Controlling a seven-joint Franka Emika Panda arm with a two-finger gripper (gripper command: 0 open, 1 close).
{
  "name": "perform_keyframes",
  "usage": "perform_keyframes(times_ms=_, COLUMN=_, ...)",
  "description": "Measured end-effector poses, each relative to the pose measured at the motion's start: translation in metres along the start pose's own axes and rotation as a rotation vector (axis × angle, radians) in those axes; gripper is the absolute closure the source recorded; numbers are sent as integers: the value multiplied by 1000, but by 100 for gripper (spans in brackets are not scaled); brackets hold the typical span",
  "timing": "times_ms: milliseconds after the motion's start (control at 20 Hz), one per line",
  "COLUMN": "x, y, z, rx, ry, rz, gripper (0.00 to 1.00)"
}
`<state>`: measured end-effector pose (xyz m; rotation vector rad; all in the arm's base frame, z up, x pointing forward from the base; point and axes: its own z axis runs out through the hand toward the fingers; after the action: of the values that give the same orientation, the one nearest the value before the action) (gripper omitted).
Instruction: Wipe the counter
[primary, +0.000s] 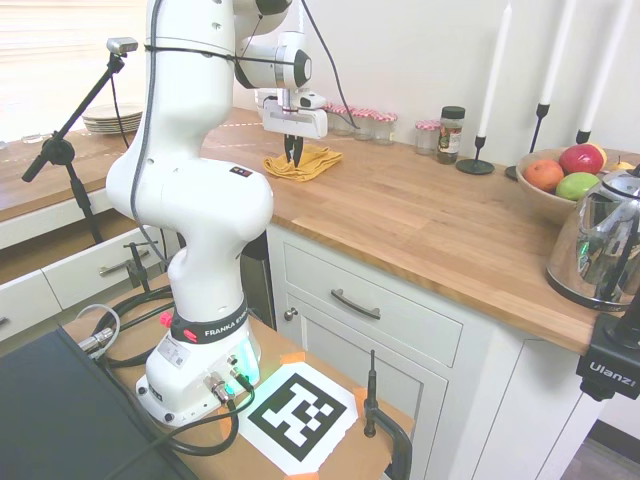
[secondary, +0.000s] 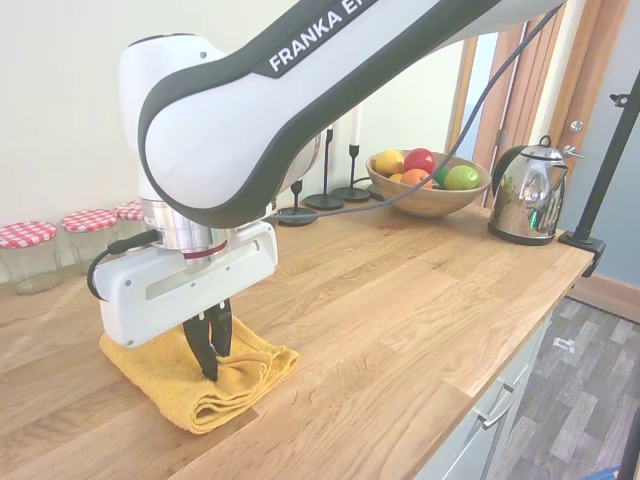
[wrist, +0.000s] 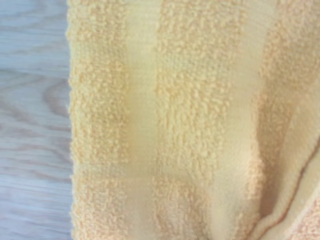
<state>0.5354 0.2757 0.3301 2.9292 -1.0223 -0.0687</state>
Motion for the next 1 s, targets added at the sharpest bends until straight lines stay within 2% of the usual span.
perform_keyframes(times_ms=250, x=12, y=5, z=0, rx=6, ry=-5, rz=8, gripper=100)
perform_keyframes(times_ms=450, x=43, y=23, z=-1, rx=16, ry=-14, rz=30, gripper=100)
perform_keyframes(times_ms=1000, x=124, y=125, z=1, rx=50, ry=-38, rz=99, gripper=100)
